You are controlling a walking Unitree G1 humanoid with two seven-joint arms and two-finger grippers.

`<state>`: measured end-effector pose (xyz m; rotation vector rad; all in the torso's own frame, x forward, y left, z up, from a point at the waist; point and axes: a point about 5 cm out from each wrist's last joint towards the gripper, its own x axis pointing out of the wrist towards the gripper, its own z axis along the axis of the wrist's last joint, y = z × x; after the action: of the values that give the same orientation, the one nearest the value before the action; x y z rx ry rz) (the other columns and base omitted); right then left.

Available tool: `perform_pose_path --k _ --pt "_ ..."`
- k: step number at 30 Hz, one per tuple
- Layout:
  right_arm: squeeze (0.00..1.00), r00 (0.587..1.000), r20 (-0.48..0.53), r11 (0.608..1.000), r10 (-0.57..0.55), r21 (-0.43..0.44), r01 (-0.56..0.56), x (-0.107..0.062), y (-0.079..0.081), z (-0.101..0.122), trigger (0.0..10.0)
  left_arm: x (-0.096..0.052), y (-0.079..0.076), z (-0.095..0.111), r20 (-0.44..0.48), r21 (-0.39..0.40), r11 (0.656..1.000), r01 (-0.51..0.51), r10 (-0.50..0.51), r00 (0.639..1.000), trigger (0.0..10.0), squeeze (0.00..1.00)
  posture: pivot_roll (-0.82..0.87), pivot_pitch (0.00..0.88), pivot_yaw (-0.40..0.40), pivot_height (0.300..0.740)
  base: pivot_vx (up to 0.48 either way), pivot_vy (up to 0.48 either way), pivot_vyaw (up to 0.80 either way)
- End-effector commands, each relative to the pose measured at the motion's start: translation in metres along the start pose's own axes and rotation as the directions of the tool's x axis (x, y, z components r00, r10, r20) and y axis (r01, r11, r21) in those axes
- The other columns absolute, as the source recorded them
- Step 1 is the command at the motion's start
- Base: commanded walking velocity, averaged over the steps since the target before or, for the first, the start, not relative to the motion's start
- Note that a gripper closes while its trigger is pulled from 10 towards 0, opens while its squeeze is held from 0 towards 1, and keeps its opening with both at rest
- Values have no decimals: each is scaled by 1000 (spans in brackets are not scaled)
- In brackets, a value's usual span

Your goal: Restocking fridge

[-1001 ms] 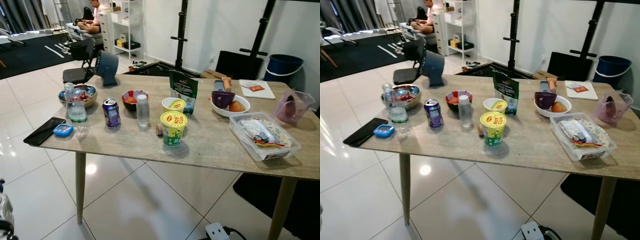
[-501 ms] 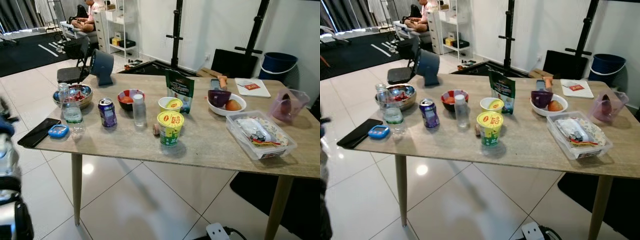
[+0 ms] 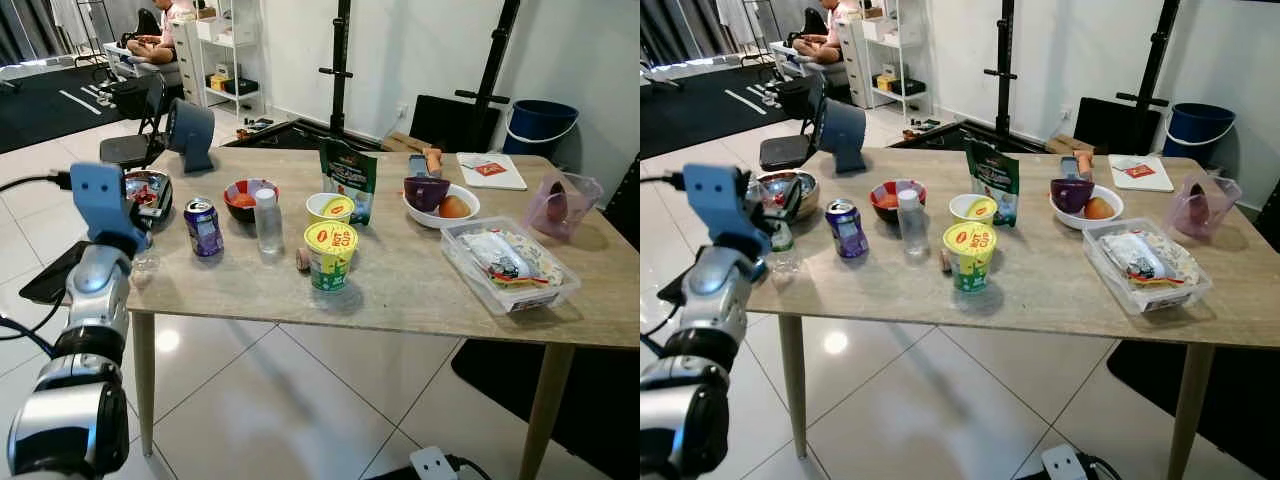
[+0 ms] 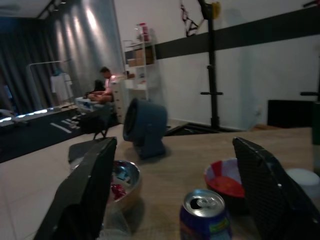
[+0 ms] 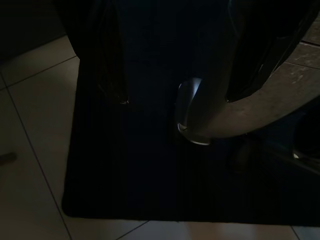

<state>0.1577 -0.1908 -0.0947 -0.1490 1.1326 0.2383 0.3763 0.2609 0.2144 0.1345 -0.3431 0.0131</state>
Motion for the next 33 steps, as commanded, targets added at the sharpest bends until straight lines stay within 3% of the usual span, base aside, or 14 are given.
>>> perform_pose_path --k 1,4,10,13,14,15,20,25,28,33 --pt "0 1000 1 1000 -3 11 3 0 1 -1 10000 -3 14 -5 -57 43 998 -47 49 997 10000 1000 -25 0 21 740 0 0 0" --pt "0 1000 -1 1000 -2 11 2 0 1 -1 10000 -4 20 -4 -70 61 996 -72 76 995 10000 1000 -25 0 21 740 0 0 0" --pt "0 1000 -8 1000 -1 6 1 0 1 -4 10000 -9 49 -3 -112 129 972 -197 211 971 10000 1000 -22 0 14 740 0 0 0" --pt "0 1000 -11 1000 -1 4 1 0 1 -5 10000 -9 54 -1 -112 142 967 -212 228 967 10000 1000 -22 0 12 740 0 0 0" --pt "0 1000 -12 1000 -1 2 1 0 0 -6 10000 -9 56 0 -114 150 964 -218 236 965 10000 557 -24 0 11 740 0 0 0" --pt "0 1000 -13 1000 -1 0 1 -1 1 -6 10000 -8 57 1 -115 157 962 -222 241 964 10000 0 -26 0 10 740 0 0 0" --pt "0 1000 -19 1000 0 -7 0 -1 1 -9 10000 -7 53 1 -116 157 963 -219 238 964 10000 0 -32 0 12 740 0 0 0" --pt "0 1000 -30 1000 5 -9 -5 -1 3 -14 10000 -4 32 -4 -90 98 983 -156 165 982 10000 0 -29 0 21 740 0 0 0" --pt "0 999 -35 1000 9 -9 -9 -1 5 -16 10000 -5 25 -7 -89 110 984 -138 148 985 10000 0 -33 0 27 740 0 0 0" --pt "0 999 -38 1000 12 -1 -12 -1 7 -18 10000 -7 25 -8 -71 127 977 -170 179 981 10000 0 -27 0 30 740 0 0 0"
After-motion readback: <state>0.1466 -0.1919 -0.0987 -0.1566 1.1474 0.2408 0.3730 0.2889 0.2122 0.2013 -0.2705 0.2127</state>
